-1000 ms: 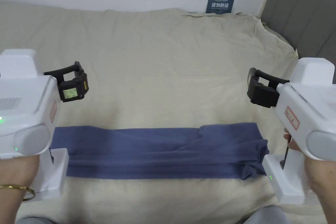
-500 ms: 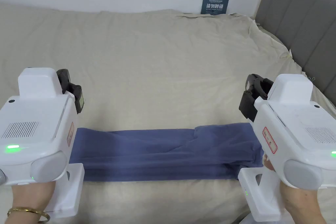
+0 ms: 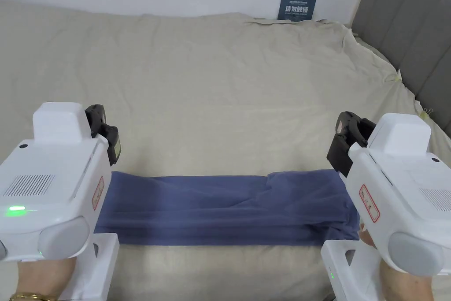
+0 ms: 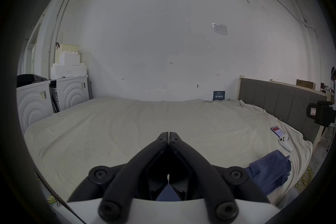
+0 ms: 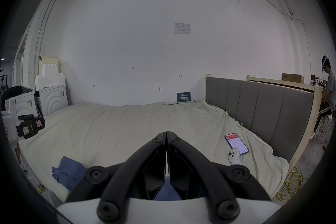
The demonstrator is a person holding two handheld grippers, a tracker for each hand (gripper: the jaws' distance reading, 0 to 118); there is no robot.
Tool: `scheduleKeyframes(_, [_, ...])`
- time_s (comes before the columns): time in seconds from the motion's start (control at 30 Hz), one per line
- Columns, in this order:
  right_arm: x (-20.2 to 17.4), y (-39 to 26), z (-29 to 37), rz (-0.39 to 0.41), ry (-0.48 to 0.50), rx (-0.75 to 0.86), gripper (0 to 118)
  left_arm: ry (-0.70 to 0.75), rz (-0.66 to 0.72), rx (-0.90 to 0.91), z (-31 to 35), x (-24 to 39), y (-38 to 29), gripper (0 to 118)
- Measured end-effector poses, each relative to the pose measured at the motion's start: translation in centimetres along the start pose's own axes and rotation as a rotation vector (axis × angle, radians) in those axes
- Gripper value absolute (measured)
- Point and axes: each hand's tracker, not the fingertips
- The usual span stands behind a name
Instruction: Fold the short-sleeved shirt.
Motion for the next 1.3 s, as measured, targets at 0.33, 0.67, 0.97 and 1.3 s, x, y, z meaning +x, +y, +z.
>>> scheduleKeyframes(0.33, [-0.7,-0.2,0.3,-0.008,0.020,-0.020,0,-0.067,0.092,-0.193,-2.5,-3.7,1.4,1])
scheduleKeyframes(0.67, [-1.3,-0.8,-0.4,0.025,0.016,-0.052,0,-0.208,0.373,-0.524,-8.0,-12.9,-0.6,116])
scheduleKeyframes(0.97, [-1.7,-0.9,-1.1,0.035,0.006,-0.073,0,-0.240,0.467,-0.877,-12.6,-18.1,-6.6,116])
scheduleKeyframes(1.3, [-1.8,-1.6,-1.7,0.047,-0.032,-0.117,0,-0.284,0.555,-1.036,-15.4,-20.1,-10.0,116])
